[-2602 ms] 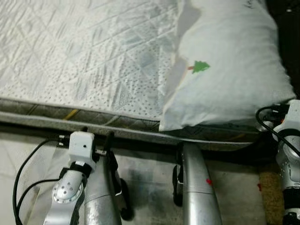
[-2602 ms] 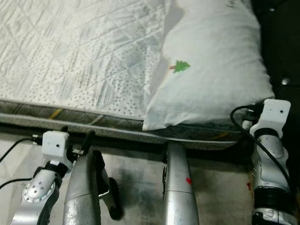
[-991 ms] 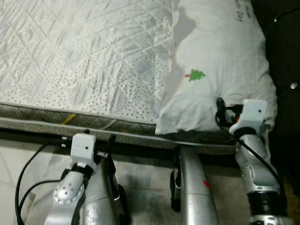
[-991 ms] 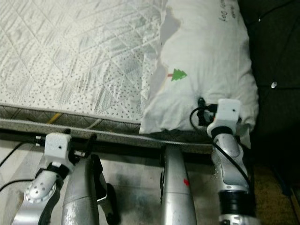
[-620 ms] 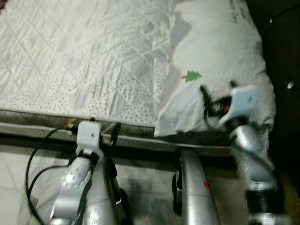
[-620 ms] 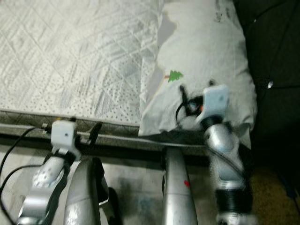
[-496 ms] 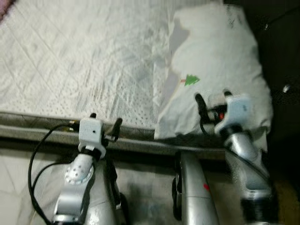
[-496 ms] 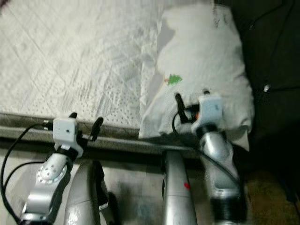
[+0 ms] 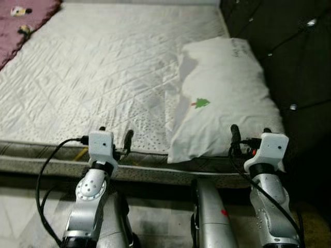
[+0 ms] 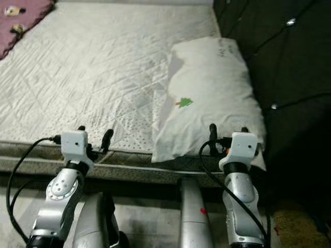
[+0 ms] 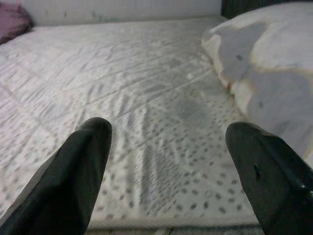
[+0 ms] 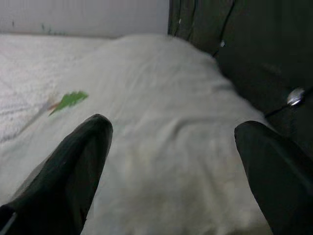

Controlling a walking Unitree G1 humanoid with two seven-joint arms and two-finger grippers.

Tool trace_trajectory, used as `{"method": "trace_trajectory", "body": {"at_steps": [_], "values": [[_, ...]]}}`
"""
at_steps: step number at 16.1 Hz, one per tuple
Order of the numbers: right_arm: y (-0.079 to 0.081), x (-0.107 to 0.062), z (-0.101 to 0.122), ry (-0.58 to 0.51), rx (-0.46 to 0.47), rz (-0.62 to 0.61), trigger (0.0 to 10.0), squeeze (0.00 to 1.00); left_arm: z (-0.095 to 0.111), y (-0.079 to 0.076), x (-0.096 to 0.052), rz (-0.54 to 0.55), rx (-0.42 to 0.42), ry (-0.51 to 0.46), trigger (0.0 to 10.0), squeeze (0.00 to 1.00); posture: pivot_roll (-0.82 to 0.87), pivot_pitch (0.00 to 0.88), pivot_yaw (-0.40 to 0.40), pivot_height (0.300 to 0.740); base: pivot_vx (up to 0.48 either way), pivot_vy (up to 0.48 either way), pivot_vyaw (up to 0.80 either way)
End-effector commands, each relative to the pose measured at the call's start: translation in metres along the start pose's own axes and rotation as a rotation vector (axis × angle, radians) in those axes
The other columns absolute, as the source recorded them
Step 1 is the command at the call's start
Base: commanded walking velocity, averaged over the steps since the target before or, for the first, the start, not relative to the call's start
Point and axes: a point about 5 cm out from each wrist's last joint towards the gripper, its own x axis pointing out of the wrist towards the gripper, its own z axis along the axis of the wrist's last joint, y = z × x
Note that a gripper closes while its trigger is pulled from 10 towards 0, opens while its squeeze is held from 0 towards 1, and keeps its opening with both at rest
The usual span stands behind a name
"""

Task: Clean up the room

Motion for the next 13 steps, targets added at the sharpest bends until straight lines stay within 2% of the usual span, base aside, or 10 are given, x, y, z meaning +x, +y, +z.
{"method": "trace_trajectory", "body": {"at_steps": [1, 3, 8, 13], "values": [[-0.005, 0.009, 0.01, -0.043, 0.016, -0.031, 10.0, 0.0, 0.005, 0.001, 0.006, 0.019, 0.006, -0.024, 10.0, 0.0, -0.07, 0.019, 0.034, 0.576, 0.0, 0.0, 0.0], [-0.003, 0.015, 0.016, -0.053, 0.036, -0.026, 10.0, 0.0, 0.008, 0.001, 0.006, 0.034, -0.005, -0.037, 10.0, 0.0, -0.07, 0.036, 0.032, 0.595, 0.0, 0.0, 0.0], [0.006, 0.016, 0.014, -0.033, 0.08, 0.007, 10.0, 0.0, -0.013, -0.012, -0.011, -0.015, -0.008, 0.031, 10.0, 0.0, -0.08, 0.059, 0.039, 0.643, 0.0, 0.0, 0.0], [0.011, 0.015, 0.011, -0.017, 0.103, 0.012, 10.0, 0.0, -0.017, -0.009, -0.009, 0.006, -0.014, 0.047, 10.0, 0.0, -0.08, 0.052, 0.033, 0.698, 0.0, 0.0, 0.0]]}}
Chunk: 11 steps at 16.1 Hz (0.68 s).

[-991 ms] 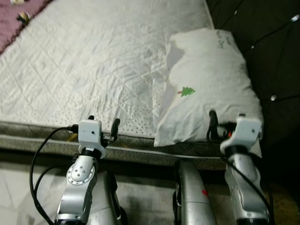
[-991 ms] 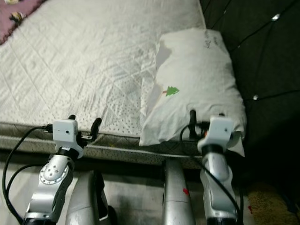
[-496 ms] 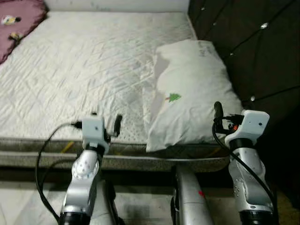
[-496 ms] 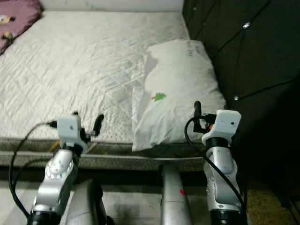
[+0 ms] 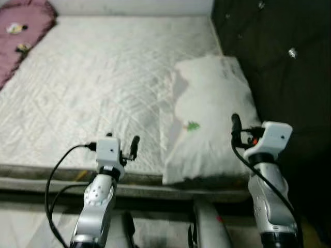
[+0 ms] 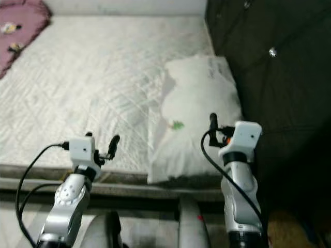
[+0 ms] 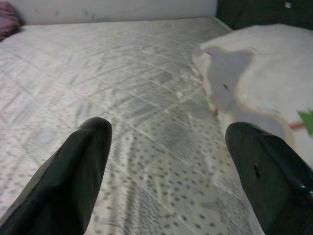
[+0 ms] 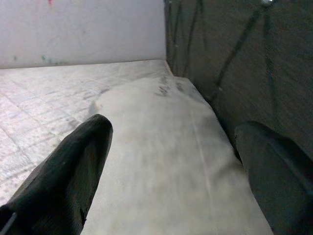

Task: Clean up the room

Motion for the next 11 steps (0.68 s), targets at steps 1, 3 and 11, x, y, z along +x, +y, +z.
{"method": "trace_trajectory", "body": {"at_steps": [1, 3, 11], "values": [[0.0007, 0.0008, -0.0027, 0.017, 0.017, -0.002, 10.0, 0.0, -0.0042, 0.0042, -0.0012, 0.015, 0.008, 0.016, 10.0, 0.0, -0.08, 0.047, 0.033, 0.711, 0.0, 0.0, 0.0], [-0.0007, 0.0021, -0.0029, 0.018, 0.017, -0.008, 10.0, 0.0, -0.005, 0.0039, -0.001, 0.016, 0.007, 0.019, 10.0, 0.0, -0.08, 0.042, 0.033, 0.734, 0.0, 0.0, 0.0], [-0.0015, 0.0065, -0.0053, 0.029, 0.015, -0.015, 10.0, 0.0, -0.0038, 0.01, 0.0086, 0.06, 0.023, 0.028, 10.0, 0.0, -0.08, 0.042, 0.031, 0.74, 0.0, 0.0, -0.06]]}}
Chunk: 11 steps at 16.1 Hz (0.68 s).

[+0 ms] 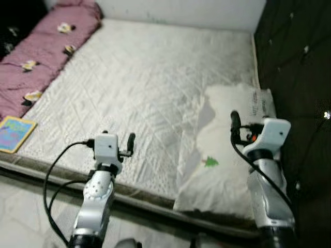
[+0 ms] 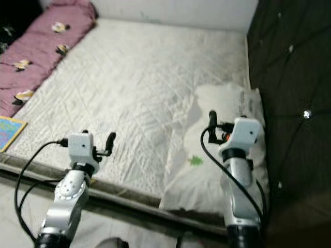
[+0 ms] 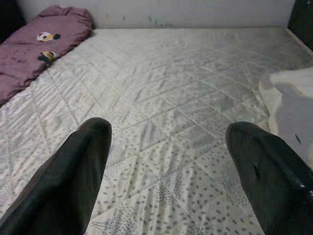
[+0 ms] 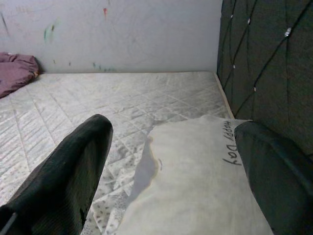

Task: Clean up the room

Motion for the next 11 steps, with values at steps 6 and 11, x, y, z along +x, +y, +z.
{"method": "trace_trajectory", "body": {"at_steps": [6, 11], "values": [[0.0018, 0.0011, -0.0065, 0.038, -0.016, -0.013, 10.0, 0.0, 0.0014, 0.0023, 0.0043, -0.005, -0.004, 0.001, 10.0, 0.0, -0.08, 0.047, 0.035, 0.74, 0.0, 0.0, -0.3], [-0.0043, -0.0019, -0.0123, 0.07, 0.014, -0.043, 10.0, 0.0, 0.0017, 0.0039, 0.0038, -0.016, -0.008, 0.002, 10.0, 0.0, -0.08, 0.05, 0.042, 0.74, 0.0, 0.0, -0.48]]}}
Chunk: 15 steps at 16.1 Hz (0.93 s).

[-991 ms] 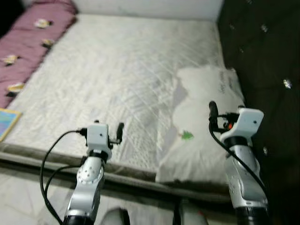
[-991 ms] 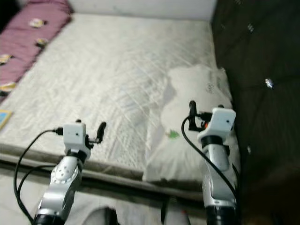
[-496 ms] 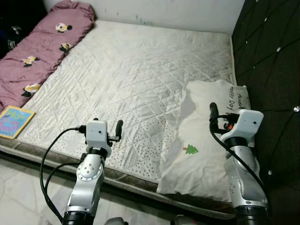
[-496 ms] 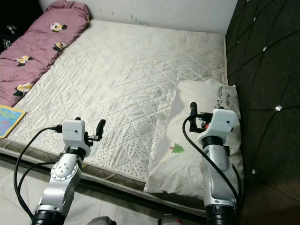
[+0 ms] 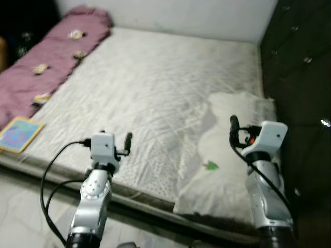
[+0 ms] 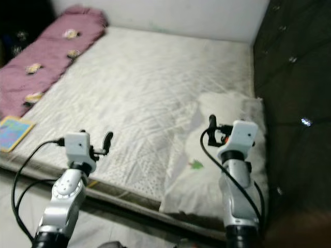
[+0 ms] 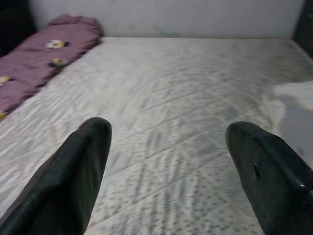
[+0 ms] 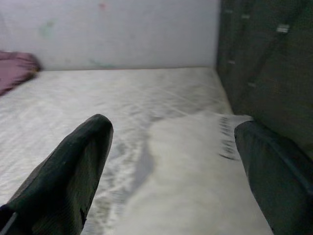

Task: Clean up the room

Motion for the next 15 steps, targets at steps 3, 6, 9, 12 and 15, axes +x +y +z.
{"method": "trace_trajectory", "body": {"at_steps": [3, 6, 9, 12, 15], "values": [[0.0, -0.001, -0.004, 0.021, 0.009, 0.0, 10.0, 0.0, -0.001, -0.002, 0.0, -0.016, -0.005, 0.01, 10.0, 0.0, -0.08, 0.052, 0.041, 0.74, 0.0, 0.172, -0.8], [0.0, -0.001, -0.005, 0.029, 0.015, 0.005, 10.0, 0.0, -0.001, -0.003, 0.0, -0.02, -0.006, 0.011, 10.0, 0.0, -0.08, 0.055, 0.041, 0.74, 0.0, 0.314, -0.5], [0.002, -0.003, -0.006, 0.028, 0.017, 0.021, 10.0, 0.0, -0.001, -0.003, 0.0, -0.024, -0.007, 0.013, 10.0, 0.0, -0.08, 0.057, 0.041, 0.74, 0.0, 0.317, 0.0], [0.0, -0.004, -0.011, 0.052, -0.067, -0.011, 10.0, 0.0, -0.001, -0.004, -0.001, -0.028, -0.008, 0.015, 10.0, 0.0, -0.08, 0.058, 0.042, 0.74, 0.0, 0.316, 0.0], [0.0, -0.007, -0.019, 0.084, -0.048, -0.028, 10.0, 0.0, -0.002, -0.003, -0.002, -0.029, -0.007, 0.017, 10.0, 0.0, -0.08, 0.062, 0.04, 0.74, 0.0, 0.317, 0.0]]}}
